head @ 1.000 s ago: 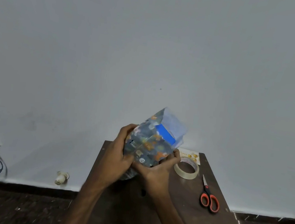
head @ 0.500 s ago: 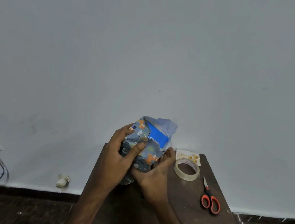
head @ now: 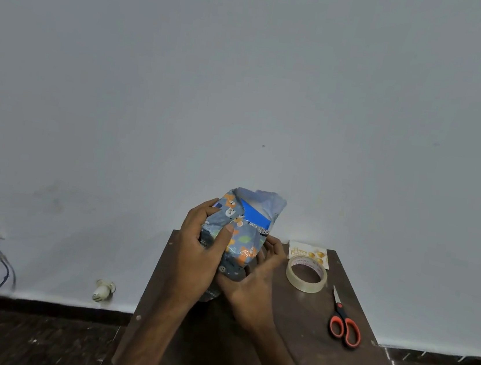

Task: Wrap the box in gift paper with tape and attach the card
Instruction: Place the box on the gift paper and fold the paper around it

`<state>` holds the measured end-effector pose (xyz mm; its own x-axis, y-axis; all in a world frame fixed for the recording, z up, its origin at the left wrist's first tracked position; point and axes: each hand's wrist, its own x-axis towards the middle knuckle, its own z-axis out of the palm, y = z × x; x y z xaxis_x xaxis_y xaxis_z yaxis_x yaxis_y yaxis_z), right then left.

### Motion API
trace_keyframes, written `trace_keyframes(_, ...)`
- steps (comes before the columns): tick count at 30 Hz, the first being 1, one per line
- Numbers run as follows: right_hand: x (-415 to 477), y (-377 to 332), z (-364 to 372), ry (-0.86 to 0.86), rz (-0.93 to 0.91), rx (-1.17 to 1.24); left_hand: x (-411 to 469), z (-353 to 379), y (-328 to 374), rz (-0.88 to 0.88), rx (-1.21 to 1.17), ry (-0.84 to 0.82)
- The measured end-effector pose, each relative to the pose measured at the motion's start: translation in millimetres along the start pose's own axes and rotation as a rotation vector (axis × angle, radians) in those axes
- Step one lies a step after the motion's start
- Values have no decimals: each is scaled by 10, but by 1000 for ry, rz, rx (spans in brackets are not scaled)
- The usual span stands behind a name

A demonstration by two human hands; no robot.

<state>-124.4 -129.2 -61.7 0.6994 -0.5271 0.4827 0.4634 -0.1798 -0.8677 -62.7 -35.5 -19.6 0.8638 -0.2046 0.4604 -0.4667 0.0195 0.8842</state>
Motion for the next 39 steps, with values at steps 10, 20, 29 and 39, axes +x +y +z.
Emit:
trace_keyframes(10,76,-159,-40,-5,19,193,32,20,17,75,6,32)
trace_keyframes(20,115,-192,-3,222,-153,-206,-85,223,106,118,2,125)
trace_keyframes(29,216,-225,-184,154,-33,-11,-58,115,105,-13,-97,-11)
trace_keyframes(39,295,-229,-247,113,-88,-189,8,79,100,100,-6,-15)
